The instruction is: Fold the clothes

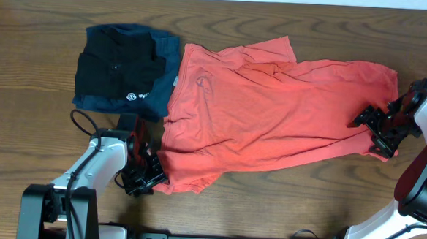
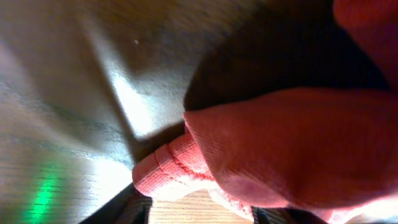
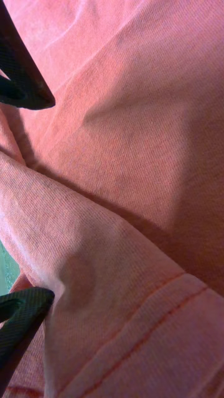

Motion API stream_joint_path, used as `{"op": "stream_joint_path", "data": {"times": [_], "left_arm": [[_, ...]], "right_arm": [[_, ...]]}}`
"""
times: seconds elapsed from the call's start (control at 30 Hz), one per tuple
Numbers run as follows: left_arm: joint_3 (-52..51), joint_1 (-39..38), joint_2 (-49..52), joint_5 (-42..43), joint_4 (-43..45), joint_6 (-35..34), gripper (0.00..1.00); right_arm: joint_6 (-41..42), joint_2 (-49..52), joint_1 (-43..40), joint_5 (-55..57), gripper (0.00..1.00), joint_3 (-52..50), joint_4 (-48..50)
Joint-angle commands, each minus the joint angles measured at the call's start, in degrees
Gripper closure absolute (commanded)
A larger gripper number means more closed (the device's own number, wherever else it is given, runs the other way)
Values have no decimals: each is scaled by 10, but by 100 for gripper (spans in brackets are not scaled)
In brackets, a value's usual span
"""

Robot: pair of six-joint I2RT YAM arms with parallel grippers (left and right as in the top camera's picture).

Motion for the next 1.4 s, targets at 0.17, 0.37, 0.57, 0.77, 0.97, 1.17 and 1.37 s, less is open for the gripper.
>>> {"op": "stream_joint_path", "data": {"times": [0.17, 0.37, 0.57, 0.77, 0.97, 1.17, 1.37], "left_arm": [[-15, -1, 6, -50, 38, -17, 89], [-15, -1, 0, -44, -1, -17, 94], [20, 0, -88, -44, -72, -12, 94], [47, 0, -228, -44, -119, -13, 94], [48, 0, -309, -44, -129, -13, 94], [48, 0, -317, -44, -128, -13, 94], [48, 0, -315, -44, -124, -12, 94]], "right_arm": [[6, -10, -2, -1, 11, -3, 2], [6, -10, -2, -1, 11, -3, 2], [6, -10, -4, 5, 11, -3, 4], [7, -10, -45, 30, 8, -3, 8], [9, -10, -111, 21, 12, -3, 6], [10, -10, -160, -41, 32, -3, 14], [6, -10, -159, -37, 63, -4, -23]]}}
